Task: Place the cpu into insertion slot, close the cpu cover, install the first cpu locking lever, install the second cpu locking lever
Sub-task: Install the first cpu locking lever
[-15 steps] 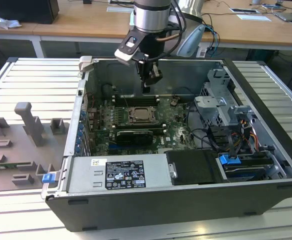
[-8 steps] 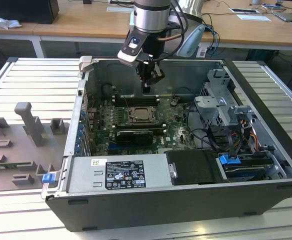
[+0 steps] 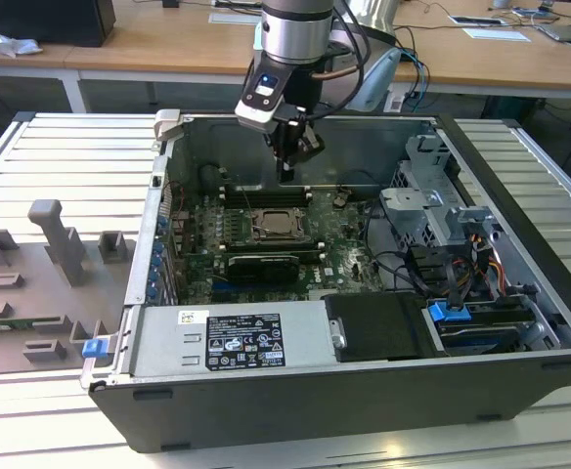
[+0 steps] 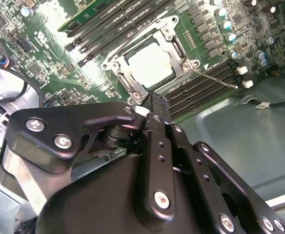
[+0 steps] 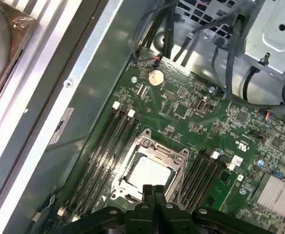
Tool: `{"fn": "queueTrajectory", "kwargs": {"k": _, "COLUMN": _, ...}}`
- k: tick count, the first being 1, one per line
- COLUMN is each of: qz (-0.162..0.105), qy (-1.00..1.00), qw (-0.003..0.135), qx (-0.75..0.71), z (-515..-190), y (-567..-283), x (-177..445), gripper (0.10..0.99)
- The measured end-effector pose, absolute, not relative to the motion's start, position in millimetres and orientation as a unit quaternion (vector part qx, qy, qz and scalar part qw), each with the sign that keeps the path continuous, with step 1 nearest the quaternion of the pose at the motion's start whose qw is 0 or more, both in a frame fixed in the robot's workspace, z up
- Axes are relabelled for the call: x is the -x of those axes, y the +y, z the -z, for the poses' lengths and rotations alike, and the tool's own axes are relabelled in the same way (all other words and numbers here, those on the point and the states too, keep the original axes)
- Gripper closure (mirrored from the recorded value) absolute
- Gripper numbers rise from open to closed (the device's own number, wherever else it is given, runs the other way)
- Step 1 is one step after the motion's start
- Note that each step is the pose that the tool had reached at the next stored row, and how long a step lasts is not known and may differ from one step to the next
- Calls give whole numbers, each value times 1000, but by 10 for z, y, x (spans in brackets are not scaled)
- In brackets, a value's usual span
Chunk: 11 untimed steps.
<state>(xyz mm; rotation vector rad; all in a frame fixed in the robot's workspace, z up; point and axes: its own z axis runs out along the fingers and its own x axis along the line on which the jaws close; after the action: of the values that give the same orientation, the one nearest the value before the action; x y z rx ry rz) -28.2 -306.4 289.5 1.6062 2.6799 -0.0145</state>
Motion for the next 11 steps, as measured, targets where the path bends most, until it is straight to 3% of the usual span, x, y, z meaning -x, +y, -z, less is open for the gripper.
{"fn": "queueTrajectory", "kwargs": {"k": 11, "qz": 4, "qy": 882, "qw": 9, "qx": -472, "z": -2895, "y": -3063, "x": 282, "gripper": 980}}
